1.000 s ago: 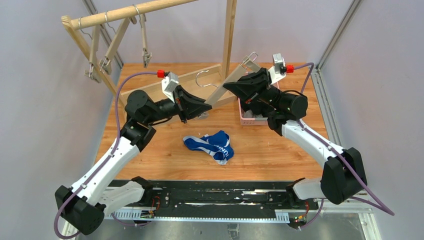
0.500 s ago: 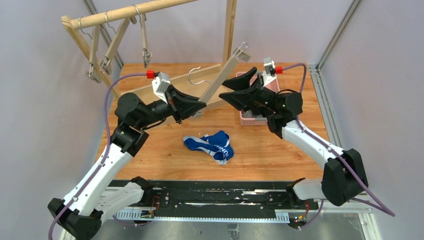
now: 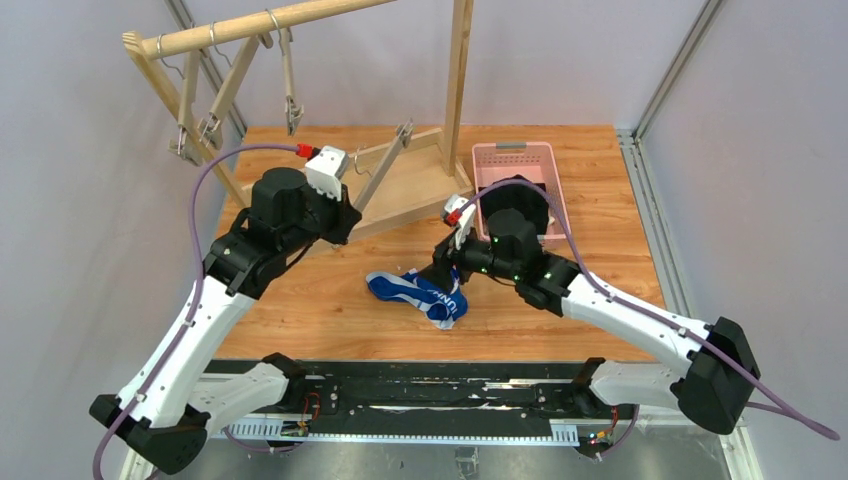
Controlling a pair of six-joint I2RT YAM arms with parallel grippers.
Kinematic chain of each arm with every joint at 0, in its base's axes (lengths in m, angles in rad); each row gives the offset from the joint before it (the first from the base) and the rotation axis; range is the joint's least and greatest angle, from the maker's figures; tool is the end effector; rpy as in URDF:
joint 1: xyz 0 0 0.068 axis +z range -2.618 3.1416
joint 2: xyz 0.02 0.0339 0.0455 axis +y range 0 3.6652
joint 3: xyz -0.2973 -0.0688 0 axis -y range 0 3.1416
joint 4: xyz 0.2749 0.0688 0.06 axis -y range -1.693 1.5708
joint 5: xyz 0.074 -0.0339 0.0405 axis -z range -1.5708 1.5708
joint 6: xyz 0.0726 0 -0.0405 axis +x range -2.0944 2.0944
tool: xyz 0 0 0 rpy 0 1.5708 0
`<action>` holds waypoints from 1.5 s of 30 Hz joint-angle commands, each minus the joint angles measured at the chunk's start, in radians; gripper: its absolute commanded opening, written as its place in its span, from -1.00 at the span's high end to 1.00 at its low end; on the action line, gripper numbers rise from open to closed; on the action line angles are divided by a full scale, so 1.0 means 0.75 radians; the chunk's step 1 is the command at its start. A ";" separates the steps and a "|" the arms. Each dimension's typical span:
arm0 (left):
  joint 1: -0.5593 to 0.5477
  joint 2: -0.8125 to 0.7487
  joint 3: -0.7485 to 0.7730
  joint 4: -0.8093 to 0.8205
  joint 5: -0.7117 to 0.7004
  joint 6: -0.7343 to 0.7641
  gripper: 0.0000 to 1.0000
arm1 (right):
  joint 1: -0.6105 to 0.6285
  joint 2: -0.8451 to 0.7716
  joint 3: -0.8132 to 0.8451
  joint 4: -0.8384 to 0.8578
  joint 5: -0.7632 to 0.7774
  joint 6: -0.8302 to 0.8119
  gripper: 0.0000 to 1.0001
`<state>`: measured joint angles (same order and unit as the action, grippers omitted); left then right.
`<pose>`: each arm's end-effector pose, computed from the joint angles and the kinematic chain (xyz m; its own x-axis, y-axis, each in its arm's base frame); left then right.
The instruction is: Remove the underwear clipped to the hanger
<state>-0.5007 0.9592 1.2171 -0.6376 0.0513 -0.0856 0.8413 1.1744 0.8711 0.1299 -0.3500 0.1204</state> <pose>0.2051 -0.1165 0.4307 -0.3685 0.1043 -0.9237 0.4915 0.8653 -0.0983 0.1984 0.2593 0.3384 -0.2253 -0.0827 -0.9708 -0.9049 0.3870 0.1770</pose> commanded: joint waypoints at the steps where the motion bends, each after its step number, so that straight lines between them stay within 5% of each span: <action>1: -0.005 0.025 0.060 -0.128 -0.178 0.071 1.00 | 0.036 0.021 -0.109 -0.231 0.228 -0.126 -0.38; 12: -0.007 0.154 0.166 -0.020 -0.175 0.035 1.00 | 0.087 0.294 -0.155 -0.174 0.107 -0.062 -0.30; 19: -0.005 0.244 0.251 0.010 -0.205 0.007 1.00 | 0.121 0.548 -0.116 -0.159 0.155 -0.007 -0.01; 20: -0.005 0.255 0.264 0.019 -0.210 0.003 1.00 | 0.125 0.566 -0.112 -0.160 0.169 0.000 0.10; 23: -0.005 0.295 0.315 0.037 -0.219 -0.008 1.00 | 0.126 0.573 -0.098 -0.189 0.247 0.021 0.95; 24: -0.005 0.306 0.335 0.041 -0.213 -0.008 1.00 | 0.128 0.553 -0.092 -0.212 0.288 0.024 0.98; 37: -0.005 0.447 0.607 0.000 -0.196 0.001 1.00 | 0.087 0.011 0.162 -0.484 0.807 -0.146 0.99; 45: -0.005 0.485 0.703 -0.033 -0.198 0.021 1.00 | -0.204 -0.046 0.456 -0.397 0.897 -0.254 0.99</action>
<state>-0.5007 1.3132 1.6928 -0.6754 -0.0929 -0.0822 0.8055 1.1347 1.1107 -0.1921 0.2565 -0.0139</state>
